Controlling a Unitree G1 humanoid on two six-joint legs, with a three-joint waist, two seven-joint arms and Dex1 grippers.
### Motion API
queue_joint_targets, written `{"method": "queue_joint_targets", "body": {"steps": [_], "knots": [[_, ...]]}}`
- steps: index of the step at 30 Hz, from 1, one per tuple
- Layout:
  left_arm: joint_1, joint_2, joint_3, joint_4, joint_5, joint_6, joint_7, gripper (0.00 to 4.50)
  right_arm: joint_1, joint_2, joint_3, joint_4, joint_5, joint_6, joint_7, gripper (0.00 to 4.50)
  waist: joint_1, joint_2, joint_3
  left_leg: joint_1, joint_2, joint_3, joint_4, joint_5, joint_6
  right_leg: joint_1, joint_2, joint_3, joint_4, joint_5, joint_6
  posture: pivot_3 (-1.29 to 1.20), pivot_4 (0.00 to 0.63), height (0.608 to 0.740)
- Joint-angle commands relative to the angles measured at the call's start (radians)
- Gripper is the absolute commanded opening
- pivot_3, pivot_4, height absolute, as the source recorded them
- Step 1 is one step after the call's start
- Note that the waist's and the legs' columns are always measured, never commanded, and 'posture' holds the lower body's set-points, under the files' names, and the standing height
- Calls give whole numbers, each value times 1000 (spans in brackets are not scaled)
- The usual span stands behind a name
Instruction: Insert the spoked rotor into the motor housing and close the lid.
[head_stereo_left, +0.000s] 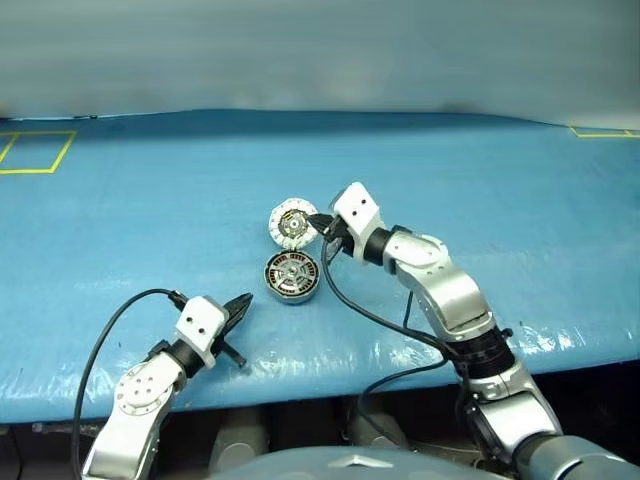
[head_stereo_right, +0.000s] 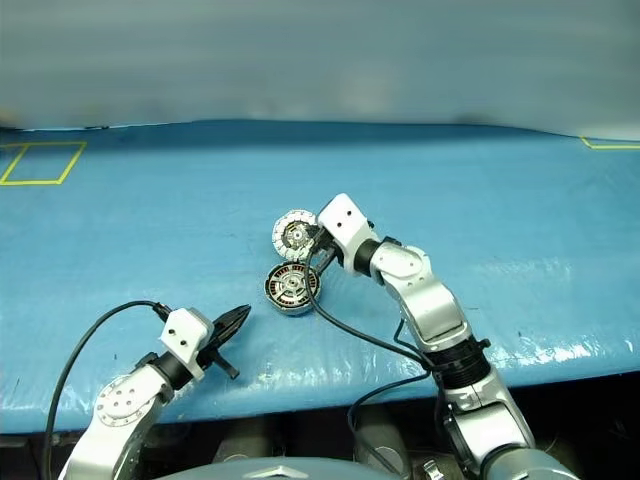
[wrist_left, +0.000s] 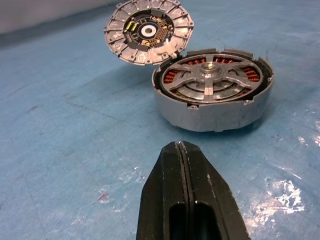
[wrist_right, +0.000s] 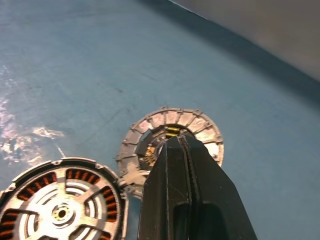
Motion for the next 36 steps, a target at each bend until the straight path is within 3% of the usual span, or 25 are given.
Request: {"method": "queue_joint_targets", "body": {"steps": [1,6,10,16,24,36], "knots": [[-23,-10,-36,1,-1,-17,-17,0,-150,-16,17,202,-64,-116,38,13,-4,0,0,1,0,0,0,0,0,0,0,0,0,0,0,0,150,740],[-24,-27,-69,8,10,-29,-10,0,-345,16,77,600,-154,-316,89,13,-11,0,0,0,-1,2,-4,0,0,-1,1,-1,0,3,-6,0,150,740],[-1,-42,-92,1,24,-43,2,0,-493,70,112,892,-221,-489,112,13,-15,0,0,-2,0,4,-9,0,0,-4,1,-1,-1,5,-1,0,150,740],[39,-51,-118,-18,35,-58,17,0,-676,160,132,1214,-314,-641,78,13,-20,1,1,-2,0,4,-10,0,0,-5,1,-1,-1,4,-2,0,150,740],[67,-66,-150,-33,56,-68,44,0,-745,220,144,1352,-396,-714,112,13,-18,1,1,-2,0,4,-10,0,0,-4,-1,0,-1,1,-7,0,150,740],[70,-64,-177,-27,60,-70,56,0,-775,238,152,1352,-456,-796,194,13,-20,2,1,-1,0,3,-10,0,-1,-5,1,-1,0,1,-8,0,150,740]]}}
